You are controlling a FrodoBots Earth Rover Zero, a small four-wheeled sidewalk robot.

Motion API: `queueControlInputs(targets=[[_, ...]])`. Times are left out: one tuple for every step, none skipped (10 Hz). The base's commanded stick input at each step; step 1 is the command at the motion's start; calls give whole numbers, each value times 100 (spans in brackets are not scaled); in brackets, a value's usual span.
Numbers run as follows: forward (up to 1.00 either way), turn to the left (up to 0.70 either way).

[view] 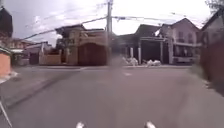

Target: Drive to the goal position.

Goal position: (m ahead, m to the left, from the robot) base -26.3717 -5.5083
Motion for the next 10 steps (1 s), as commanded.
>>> queueControlInputs(targets=[[0, 0], [0, 0], [0, 0], [0, 0], [0, 0], [0, 0], [0, 0], [0, 0], [0, 40], [0, 96]])
